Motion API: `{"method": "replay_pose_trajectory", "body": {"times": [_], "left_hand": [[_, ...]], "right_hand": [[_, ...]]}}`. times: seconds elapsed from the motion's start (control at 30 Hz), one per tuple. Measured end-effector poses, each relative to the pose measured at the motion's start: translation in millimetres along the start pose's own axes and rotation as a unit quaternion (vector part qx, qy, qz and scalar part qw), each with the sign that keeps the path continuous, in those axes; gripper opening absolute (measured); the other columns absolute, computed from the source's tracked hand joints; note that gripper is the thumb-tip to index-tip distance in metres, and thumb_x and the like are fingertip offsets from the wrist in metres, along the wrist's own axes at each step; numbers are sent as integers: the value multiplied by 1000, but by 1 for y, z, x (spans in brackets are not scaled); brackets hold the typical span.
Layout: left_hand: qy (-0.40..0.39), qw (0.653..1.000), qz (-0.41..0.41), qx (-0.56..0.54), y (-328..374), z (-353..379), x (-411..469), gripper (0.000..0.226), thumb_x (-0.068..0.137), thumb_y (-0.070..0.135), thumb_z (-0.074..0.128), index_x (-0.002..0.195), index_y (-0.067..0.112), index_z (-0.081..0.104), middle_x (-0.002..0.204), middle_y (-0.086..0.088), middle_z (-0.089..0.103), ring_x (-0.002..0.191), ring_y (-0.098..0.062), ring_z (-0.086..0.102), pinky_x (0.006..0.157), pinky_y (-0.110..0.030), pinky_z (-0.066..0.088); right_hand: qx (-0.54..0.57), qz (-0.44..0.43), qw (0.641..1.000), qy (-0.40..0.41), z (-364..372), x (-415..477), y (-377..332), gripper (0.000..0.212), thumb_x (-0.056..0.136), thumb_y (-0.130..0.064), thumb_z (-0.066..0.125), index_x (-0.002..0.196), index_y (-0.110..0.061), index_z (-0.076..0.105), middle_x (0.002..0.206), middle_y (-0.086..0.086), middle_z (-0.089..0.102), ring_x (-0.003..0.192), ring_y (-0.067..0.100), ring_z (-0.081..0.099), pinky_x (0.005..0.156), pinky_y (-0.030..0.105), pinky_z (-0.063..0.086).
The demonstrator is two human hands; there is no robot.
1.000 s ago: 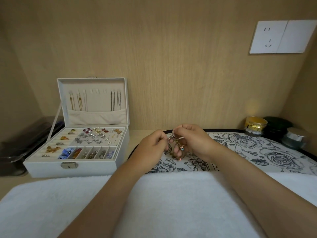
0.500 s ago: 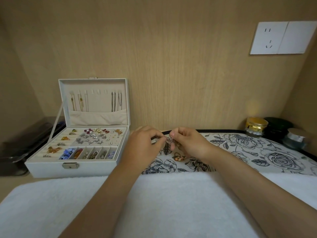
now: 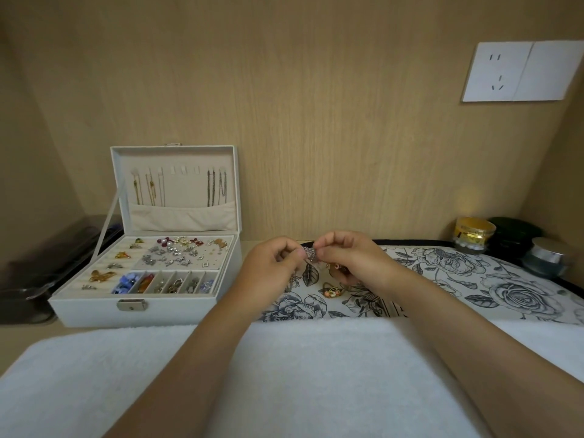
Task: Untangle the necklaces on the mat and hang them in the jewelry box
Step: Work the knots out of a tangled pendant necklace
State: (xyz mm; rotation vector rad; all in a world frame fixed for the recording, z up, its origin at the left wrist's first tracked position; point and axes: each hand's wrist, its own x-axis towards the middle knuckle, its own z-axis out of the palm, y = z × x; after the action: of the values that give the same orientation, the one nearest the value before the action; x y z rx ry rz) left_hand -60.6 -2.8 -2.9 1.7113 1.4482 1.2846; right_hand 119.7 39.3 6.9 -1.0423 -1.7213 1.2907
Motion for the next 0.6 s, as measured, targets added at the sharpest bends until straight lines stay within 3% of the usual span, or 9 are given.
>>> {"method": "replay_pose_trajectory", "body": {"times": [0.1,0.23,0.3,0.43,0.53,0.6], "left_hand": [[-19,999,-18,-18,0,-1,0,19,97,20,58,82,20,69,69,8,68,68,-15,61,74,-28,50],[-34,999,-23,-18,-2,1,0,12,97,23,59,89,20,68,65,6,57,53,-3,48,57,-19,43],[-41,999,-7,-8,-3,2,-1,5,95,26,62,92,21,64,63,6,54,50,-3,45,54,-19,40],[-33,998,36,36,-9,1,0,5,93,30,65,90,27,64,61,2,49,50,-5,43,55,-23,38],[-15,998,40,52,-13,3,2,9,91,32,66,84,28,65,60,6,50,51,-3,45,56,-22,40],[-3,998,39,55,-13,6,1,11,91,28,67,82,23,64,62,8,55,51,1,47,54,-16,41]], "right_hand": [[-42,-4,999,-6,-1,-2,1,7,88,-18,74,93,-14,74,75,11,60,51,14,46,45,22,35],[-64,-48,997,14,0,-3,-2,11,88,-18,74,97,-12,78,66,-9,67,47,0,46,47,13,37],[-59,-64,996,21,1,-3,-3,13,92,-16,70,99,-9,78,71,0,69,46,-2,49,48,9,36],[-87,-47,995,31,3,-1,0,15,90,-28,72,85,-16,80,70,2,73,56,17,43,56,26,36],[-135,-41,988,61,4,1,3,23,89,-31,74,79,-11,76,75,6,75,46,6,43,48,23,36],[-185,-51,978,82,6,2,4,27,89,-34,74,77,-10,72,75,1,74,52,-1,53,54,21,45]]}}
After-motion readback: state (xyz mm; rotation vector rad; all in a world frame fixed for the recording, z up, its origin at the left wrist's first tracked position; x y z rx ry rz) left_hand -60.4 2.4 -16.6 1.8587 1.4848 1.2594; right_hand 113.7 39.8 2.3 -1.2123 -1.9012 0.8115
